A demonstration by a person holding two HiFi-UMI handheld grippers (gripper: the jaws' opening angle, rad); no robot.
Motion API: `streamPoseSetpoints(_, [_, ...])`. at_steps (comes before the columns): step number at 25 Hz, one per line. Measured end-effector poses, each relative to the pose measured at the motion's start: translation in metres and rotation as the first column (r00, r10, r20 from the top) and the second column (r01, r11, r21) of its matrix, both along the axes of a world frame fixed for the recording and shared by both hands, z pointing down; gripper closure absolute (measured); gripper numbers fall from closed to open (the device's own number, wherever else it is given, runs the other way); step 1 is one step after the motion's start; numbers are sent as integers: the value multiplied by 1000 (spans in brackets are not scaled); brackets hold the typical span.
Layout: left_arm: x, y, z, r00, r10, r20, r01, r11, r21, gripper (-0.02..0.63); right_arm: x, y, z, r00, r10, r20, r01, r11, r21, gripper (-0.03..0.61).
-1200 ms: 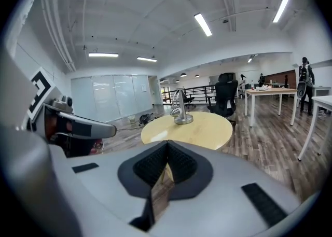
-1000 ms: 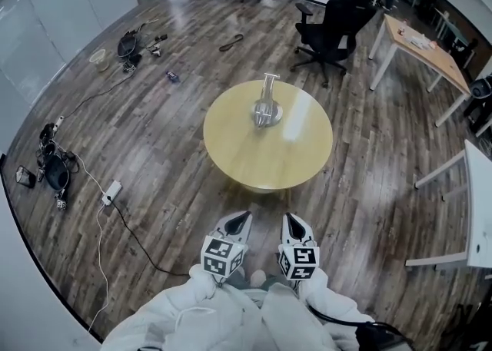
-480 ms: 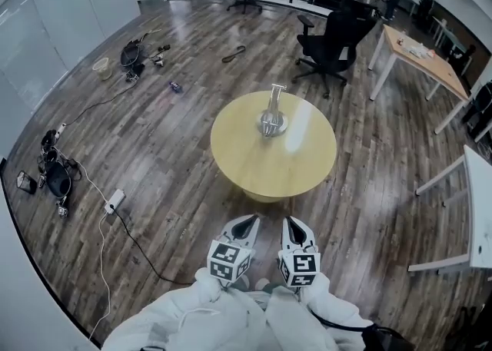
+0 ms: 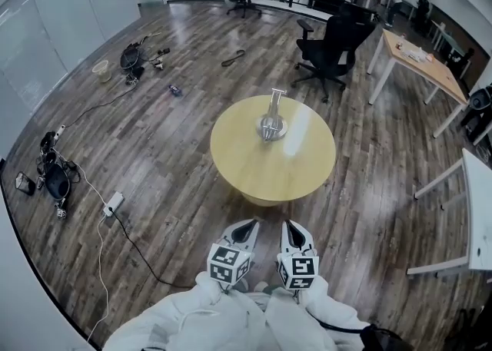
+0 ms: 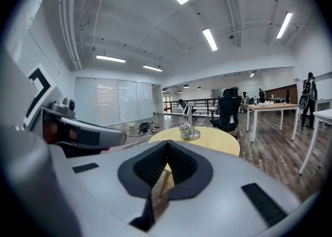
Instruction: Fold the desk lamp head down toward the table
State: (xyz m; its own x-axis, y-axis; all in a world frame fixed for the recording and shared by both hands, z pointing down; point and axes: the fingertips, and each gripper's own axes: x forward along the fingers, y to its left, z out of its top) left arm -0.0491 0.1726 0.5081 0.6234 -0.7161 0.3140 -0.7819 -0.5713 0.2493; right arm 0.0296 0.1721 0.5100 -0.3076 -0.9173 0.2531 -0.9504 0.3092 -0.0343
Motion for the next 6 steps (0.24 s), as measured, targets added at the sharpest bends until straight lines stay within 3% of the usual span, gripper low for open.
streamPoseSetpoints(6, [5,-4,-2,1000,-7,1,7,1000,-5,614,7,-2,-3,1000,1,-6,-1,1000,-3,568])
